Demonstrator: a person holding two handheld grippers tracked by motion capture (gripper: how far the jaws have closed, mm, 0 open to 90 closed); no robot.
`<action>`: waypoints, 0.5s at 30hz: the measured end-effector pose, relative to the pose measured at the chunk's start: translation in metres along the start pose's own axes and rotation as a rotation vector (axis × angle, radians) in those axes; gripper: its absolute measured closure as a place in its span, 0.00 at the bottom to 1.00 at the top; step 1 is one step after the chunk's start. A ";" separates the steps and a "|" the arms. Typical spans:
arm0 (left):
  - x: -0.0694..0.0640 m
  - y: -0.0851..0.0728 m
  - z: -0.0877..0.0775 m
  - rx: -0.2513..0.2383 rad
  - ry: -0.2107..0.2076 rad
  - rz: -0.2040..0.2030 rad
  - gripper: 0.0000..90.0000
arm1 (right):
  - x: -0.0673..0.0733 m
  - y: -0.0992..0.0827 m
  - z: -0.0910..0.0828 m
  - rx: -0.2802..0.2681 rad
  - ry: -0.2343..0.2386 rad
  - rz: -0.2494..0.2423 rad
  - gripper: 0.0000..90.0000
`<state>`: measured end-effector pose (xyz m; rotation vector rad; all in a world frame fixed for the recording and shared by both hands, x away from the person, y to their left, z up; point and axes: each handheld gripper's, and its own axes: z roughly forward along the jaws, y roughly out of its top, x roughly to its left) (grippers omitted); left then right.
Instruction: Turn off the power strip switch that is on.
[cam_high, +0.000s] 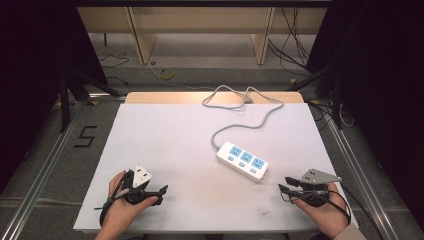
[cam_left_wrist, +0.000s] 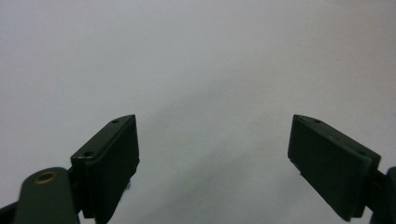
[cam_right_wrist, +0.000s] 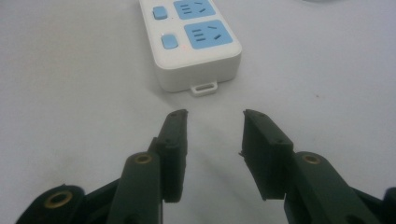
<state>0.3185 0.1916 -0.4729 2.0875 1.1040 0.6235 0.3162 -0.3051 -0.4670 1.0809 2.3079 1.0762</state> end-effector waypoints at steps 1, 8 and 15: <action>0.000 0.000 0.000 0.000 0.000 -0.001 0.18 | 0.000 0.000 0.000 0.003 0.001 0.000 0.71; 0.000 0.000 0.000 -0.002 -0.003 0.000 0.18 | 0.000 0.003 -0.004 0.031 -0.022 -0.022 0.90; 0.000 0.002 0.000 -0.019 -0.005 -0.033 0.19 | -0.002 0.009 -0.007 0.055 -0.038 -0.028 1.00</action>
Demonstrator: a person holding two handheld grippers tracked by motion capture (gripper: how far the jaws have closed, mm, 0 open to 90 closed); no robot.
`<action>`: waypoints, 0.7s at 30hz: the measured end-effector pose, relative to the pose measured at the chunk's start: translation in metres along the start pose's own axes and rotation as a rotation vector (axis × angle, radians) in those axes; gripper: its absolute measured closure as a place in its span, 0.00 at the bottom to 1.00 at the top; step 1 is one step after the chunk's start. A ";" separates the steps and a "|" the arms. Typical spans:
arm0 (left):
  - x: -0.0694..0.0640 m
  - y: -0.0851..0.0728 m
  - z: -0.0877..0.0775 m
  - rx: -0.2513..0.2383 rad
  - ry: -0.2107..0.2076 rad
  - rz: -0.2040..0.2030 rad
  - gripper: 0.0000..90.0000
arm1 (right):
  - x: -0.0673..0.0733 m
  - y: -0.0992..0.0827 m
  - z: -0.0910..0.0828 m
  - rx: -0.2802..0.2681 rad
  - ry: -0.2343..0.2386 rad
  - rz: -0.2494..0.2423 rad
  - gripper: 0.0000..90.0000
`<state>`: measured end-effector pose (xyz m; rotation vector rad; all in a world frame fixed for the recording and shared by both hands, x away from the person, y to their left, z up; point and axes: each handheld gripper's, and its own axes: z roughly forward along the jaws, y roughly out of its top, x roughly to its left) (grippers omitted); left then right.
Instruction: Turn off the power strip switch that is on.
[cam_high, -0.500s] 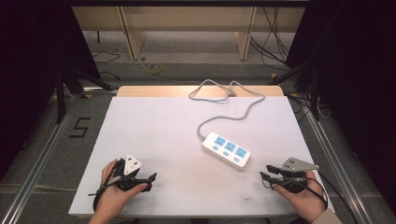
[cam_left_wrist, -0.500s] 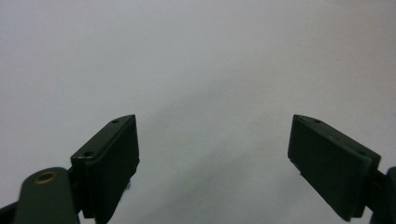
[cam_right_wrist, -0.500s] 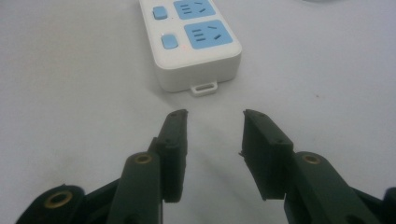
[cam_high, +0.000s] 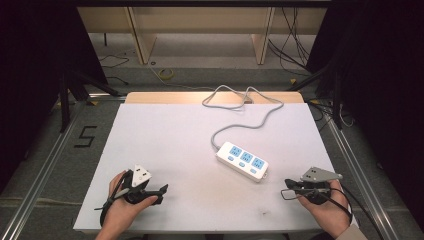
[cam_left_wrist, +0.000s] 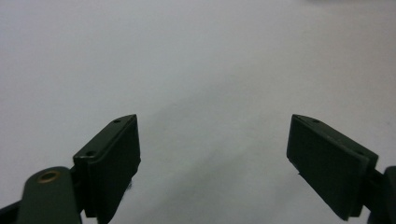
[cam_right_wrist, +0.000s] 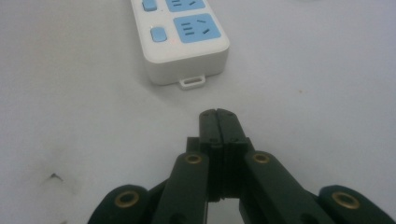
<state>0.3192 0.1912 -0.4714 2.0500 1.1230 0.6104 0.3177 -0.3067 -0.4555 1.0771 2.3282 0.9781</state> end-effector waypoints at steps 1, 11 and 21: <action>0.001 0.000 -0.001 -0.001 0.004 0.007 0.19 | 0.001 0.002 0.000 -0.001 0.000 -0.001 1.00; 0.002 -0.001 -0.002 -0.006 0.005 -0.008 0.20 | 0.004 0.010 0.000 0.011 0.014 -0.007 1.00; 0.000 -0.001 -0.001 0.002 -0.001 -0.003 0.20 | 0.004 0.016 0.000 0.026 0.030 0.005 1.00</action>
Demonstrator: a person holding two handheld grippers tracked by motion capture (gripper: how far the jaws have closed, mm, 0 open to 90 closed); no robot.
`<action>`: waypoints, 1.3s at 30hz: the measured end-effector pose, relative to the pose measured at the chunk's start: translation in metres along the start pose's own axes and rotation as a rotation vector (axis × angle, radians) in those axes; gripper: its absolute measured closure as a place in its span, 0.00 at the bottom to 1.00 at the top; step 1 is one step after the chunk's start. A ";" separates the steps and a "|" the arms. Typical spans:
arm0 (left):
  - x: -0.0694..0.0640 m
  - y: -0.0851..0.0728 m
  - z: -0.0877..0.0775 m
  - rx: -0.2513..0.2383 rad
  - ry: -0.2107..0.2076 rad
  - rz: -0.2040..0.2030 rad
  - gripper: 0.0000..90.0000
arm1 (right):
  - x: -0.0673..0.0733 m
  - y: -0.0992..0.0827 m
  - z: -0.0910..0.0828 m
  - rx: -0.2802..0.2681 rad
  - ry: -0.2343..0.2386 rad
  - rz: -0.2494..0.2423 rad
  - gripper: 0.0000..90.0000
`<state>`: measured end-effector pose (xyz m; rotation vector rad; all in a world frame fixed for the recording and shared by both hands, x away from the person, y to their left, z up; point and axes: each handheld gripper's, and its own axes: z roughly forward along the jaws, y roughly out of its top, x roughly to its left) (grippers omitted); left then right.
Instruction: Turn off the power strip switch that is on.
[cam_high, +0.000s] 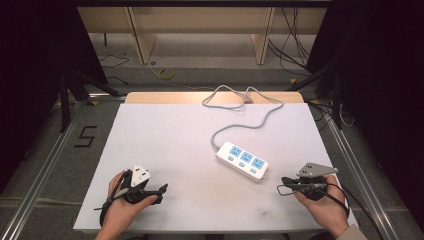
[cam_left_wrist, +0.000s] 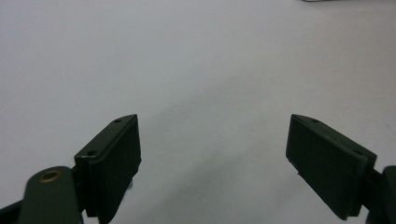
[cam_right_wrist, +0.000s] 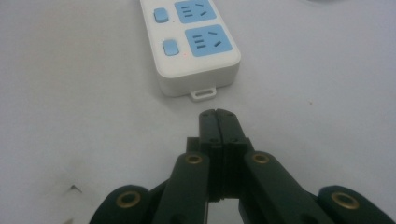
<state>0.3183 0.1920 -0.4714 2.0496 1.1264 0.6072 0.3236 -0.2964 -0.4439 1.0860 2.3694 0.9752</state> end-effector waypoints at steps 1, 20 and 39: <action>0.000 0.000 0.000 0.001 0.000 0.002 0.20 | 0.000 0.001 0.000 0.000 -0.001 0.000 1.00; 0.000 0.000 0.002 0.004 0.001 0.007 0.20 | 0.001 0.012 0.001 0.009 0.016 -0.003 1.00; 0.000 0.000 0.002 0.006 0.001 0.013 0.19 | -0.001 0.022 0.002 0.035 0.028 -0.005 1.00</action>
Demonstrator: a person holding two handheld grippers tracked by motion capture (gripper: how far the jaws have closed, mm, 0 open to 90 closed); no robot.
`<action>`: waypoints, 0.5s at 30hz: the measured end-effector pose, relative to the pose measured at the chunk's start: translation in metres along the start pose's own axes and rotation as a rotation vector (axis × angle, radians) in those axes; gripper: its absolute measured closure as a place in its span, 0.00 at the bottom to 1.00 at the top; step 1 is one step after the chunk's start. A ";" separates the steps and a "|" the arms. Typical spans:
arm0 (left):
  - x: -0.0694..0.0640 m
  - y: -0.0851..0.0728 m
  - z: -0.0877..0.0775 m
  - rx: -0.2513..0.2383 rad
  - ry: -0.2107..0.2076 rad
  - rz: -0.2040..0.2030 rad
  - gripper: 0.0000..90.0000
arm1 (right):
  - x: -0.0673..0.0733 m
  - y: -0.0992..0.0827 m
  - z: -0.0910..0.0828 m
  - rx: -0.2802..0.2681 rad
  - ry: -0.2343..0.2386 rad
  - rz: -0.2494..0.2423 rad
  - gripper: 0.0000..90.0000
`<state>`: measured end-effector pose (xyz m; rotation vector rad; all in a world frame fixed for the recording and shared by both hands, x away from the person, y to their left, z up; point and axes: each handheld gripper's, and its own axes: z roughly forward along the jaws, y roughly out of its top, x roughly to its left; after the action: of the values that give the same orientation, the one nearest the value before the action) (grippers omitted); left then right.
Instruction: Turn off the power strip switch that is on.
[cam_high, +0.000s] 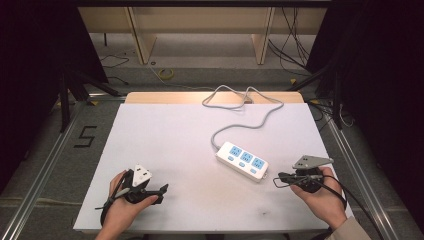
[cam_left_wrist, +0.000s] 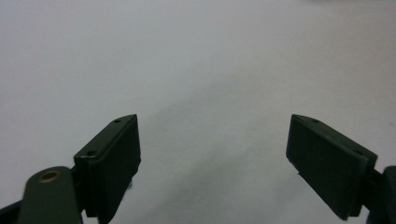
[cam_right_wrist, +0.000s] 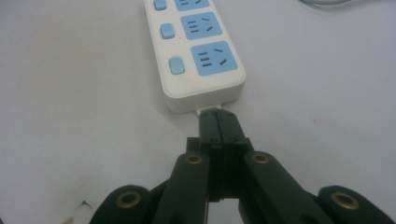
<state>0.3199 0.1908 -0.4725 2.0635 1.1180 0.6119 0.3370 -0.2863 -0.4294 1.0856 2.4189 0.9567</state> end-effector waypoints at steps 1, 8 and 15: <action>0.000 0.000 0.000 0.000 0.000 0.000 0.19 | 0.000 0.001 0.000 0.003 0.002 -0.002 1.00; -0.001 0.000 0.000 -0.001 0.000 0.000 0.19 | 0.000 0.006 0.001 0.010 0.008 -0.006 1.00; 0.000 0.000 0.000 0.000 0.000 0.002 0.19 | -0.001 0.011 0.001 0.016 0.007 -0.002 1.00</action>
<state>0.3202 0.1905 -0.4726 2.0646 1.1159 0.6131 0.3440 -0.2815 -0.4229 1.0864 2.4364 0.9439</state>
